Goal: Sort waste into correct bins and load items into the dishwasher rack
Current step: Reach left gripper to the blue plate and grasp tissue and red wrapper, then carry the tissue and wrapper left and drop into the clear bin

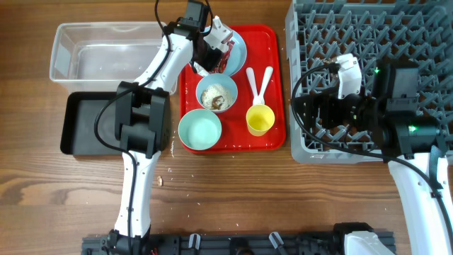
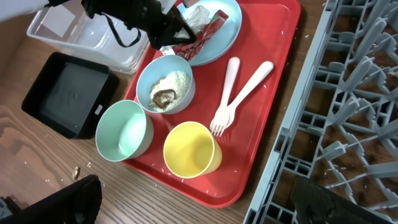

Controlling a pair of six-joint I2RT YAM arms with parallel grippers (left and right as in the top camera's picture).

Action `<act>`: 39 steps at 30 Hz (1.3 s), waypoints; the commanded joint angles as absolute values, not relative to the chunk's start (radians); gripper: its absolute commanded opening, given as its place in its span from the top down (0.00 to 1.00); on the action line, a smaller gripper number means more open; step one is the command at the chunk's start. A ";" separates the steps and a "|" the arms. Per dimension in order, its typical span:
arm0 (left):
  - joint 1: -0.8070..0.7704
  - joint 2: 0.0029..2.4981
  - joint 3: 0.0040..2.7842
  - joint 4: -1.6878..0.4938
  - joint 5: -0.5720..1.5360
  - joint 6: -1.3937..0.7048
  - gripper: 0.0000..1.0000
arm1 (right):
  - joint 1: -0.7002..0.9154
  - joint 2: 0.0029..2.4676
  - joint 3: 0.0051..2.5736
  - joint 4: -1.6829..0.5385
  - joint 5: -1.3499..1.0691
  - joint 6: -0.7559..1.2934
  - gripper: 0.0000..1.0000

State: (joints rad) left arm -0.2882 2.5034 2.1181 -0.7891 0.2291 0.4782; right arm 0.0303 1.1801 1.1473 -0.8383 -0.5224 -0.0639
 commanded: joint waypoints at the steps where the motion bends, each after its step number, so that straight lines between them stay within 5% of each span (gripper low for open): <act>1: -0.284 2.489 2.140 -0.789 0.149 0.340 0.96 | 0.035 1.186 1.171 -0.839 -0.513 -0.050 0.00; 14: -0.161 2.145 2.196 -0.942 0.077 0.006 0.96 | 0.035 1.186 1.171 -0.838 -0.513 -0.049 0.00; 26: 0.067 2.215 2.085 -1.022 0.036 -0.099 0.96 | 0.035 1.186 1.171 -0.831 -0.513 -0.049 0.00; 28: 0.084 2.235 2.072 -1.014 0.036 -0.099 0.87 | 0.035 1.186 1.171 -0.829 -0.514 -0.049 0.00; 32: 0.098 2.265 2.072 -1.007 0.036 -0.097 0.42 | 0.035 1.186 1.171 -0.827 -0.514 -0.048 0.00; 36: 0.096 2.246 2.086 -1.005 0.048 -0.080 0.27 | 0.035 1.186 1.171 -0.827 -0.514 -0.048 0.00; 39: 0.091 2.198 2.102 -1.013 0.104 -0.078 0.25 | 0.035 1.186 1.171 -0.827 -0.514 -0.048 0.00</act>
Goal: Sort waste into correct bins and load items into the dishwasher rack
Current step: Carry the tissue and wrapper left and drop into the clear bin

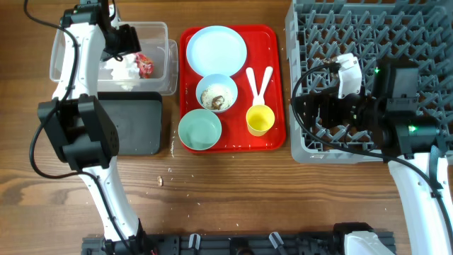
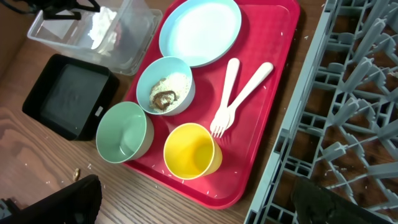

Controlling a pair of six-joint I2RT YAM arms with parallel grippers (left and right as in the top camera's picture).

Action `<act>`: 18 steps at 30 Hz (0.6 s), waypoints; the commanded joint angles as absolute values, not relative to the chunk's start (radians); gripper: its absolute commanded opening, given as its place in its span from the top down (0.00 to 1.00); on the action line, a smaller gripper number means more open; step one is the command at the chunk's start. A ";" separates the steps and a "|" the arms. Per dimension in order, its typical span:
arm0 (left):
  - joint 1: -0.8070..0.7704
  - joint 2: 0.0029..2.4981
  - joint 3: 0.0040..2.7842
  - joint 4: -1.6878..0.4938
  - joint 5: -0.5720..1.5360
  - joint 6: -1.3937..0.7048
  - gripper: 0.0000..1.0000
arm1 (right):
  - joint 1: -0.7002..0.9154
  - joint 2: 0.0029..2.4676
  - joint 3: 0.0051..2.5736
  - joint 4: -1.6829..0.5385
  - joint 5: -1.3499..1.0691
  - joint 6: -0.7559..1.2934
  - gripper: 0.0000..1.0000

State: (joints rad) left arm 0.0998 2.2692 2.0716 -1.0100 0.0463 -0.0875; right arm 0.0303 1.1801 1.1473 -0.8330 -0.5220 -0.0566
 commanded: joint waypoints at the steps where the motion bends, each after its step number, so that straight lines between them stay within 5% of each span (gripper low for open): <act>1: 0.089 2.175 2.104 -1.018 0.134 -0.078 0.25 | 0.035 1.186 1.171 -0.827 -0.514 -0.049 0.00; 8: 0.026 2.020 2.104 -1.208 0.356 -0.076 0.33 | 0.035 1.186 1.171 -0.827 -0.514 -0.049 0.00; 18: -0.252 2.011 2.024 -1.403 0.359 -0.092 0.37 | 0.035 1.186 1.171 -0.823 -0.514 -0.049 0.00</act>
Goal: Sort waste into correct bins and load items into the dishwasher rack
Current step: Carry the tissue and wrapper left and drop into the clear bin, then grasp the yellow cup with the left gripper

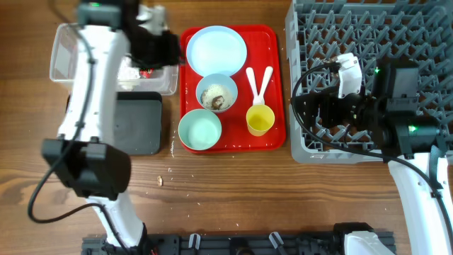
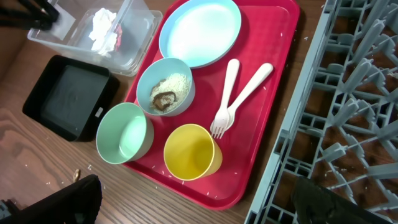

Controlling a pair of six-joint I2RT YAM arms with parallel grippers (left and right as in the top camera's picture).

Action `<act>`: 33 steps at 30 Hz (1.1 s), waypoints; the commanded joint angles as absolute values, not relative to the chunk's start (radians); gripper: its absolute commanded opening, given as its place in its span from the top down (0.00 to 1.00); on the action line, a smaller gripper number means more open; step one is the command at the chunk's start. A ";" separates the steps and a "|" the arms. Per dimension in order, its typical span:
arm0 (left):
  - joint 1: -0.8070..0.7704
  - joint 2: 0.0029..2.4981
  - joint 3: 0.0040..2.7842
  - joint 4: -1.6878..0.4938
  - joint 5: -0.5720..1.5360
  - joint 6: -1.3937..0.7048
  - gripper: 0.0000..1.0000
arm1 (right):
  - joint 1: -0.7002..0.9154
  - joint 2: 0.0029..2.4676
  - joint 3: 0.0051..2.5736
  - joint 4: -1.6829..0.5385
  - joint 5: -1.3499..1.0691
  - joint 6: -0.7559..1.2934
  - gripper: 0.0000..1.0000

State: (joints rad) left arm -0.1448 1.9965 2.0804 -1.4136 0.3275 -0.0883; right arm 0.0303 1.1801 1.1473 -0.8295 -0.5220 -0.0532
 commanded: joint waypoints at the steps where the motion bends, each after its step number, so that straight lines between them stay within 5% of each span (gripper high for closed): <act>1: -0.292 2.012 2.000 -1.378 0.358 -0.101 0.37 | 0.035 1.186 1.171 -0.823 -0.514 -0.049 0.00; 10: -0.517 2.017 1.760 -1.057 0.290 -0.290 0.39 | 0.035 1.186 1.171 -0.827 -0.514 -0.049 0.00; 19: -0.609 2.111 1.703 -0.986 0.210 -0.330 0.43 | 0.035 1.186 1.171 -0.829 -0.514 -0.049 0.00; 22: -0.616 2.135 1.703 -0.986 0.211 -0.331 0.55 | 0.035 1.186 1.171 -0.833 -0.514 -0.049 0.00; 27: -0.616 2.138 1.703 -0.990 0.211 -0.331 0.96 | 0.035 1.186 1.171 -0.839 -0.514 -0.048 0.00; 33: -0.566 2.099 1.729 -1.070 0.266 -0.327 0.96 | 0.035 1.186 1.170 -0.850 -0.517 0.020 0.00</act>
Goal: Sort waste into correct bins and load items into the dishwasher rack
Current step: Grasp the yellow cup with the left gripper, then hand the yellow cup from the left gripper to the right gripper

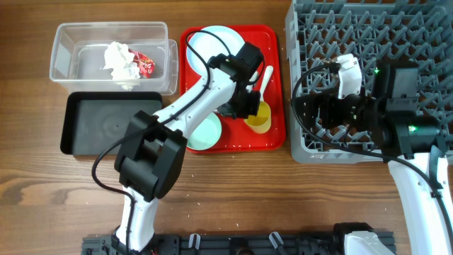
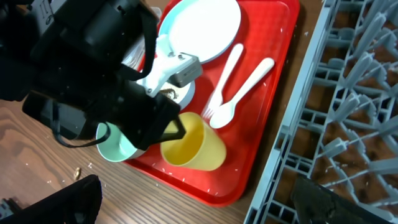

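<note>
On the red tray (image 1: 272, 138), the yellow cup (image 2: 199, 149) leans tilted toward the rack. My left gripper (image 1: 247, 110) is shut on its near rim, one finger (image 2: 176, 128) inside the cup. The left arm hides most of the food bowl (image 2: 177, 94). A blue plate (image 1: 212, 41), a green bowl (image 1: 205, 136) and a white fork and spoon (image 2: 249, 71) also lie on the tray. My right gripper (image 2: 198, 204) hangs open and empty over the left edge of the dishwasher rack (image 1: 368, 42).
A clear bin (image 1: 78, 42) at the back left holds a crumpled tissue (image 1: 120, 58) and a red wrapper (image 1: 144, 65). In front of it sits a black bin (image 1: 99, 127). Crumbs lie on the wood near the tray's front.
My left gripper has moved from the clear bin's right side to the tray and is shut on the yellow cup's rim. The cup, upright before, now tilts. The right arm has not moved.
My left gripper was on the blue plate among a tissue and a red wrapper. Then it was over the clear bin, with both in the bin and the plate bare. It stood at the bin's right side, and now holds the yellow cup.
</note>
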Controlling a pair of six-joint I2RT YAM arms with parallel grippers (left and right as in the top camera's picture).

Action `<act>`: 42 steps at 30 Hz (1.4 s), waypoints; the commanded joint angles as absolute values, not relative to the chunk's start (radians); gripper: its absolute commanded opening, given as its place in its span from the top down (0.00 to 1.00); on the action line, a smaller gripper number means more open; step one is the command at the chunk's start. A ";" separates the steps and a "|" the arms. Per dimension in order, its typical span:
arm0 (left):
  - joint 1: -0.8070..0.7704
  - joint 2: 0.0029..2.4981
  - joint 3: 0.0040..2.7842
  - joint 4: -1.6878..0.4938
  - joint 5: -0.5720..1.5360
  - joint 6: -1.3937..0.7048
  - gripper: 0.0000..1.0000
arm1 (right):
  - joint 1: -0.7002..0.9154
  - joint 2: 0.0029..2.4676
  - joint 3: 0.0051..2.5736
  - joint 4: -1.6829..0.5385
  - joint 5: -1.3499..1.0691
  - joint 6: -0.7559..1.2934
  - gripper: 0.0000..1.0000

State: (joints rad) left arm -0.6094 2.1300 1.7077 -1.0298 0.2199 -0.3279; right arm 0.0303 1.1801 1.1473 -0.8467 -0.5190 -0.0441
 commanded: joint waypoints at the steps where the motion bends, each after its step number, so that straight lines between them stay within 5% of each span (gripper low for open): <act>1: -0.543 2.083 1.735 -1.083 0.314 -0.313 0.96 | 0.035 1.188 1.170 -0.849 -0.522 0.038 0.00; 10: -0.324 1.984 1.736 -1.110 1.087 -0.065 0.96 | 0.035 1.268 1.168 -0.751 -0.897 -0.009 0.00; 17: -0.302 1.984 1.736 -1.131 1.340 0.000 0.96 | 0.036 1.353 1.168 -0.640 -1.141 -0.060 0.00; 26: -0.313 1.984 1.736 -1.125 1.468 0.001 0.96 | 0.055 1.371 1.168 -0.579 -1.201 -0.060 0.02; 42: -0.341 1.984 1.736 -1.114 1.480 0.001 0.96 | 0.105 1.372 1.168 -0.446 -1.199 0.011 0.41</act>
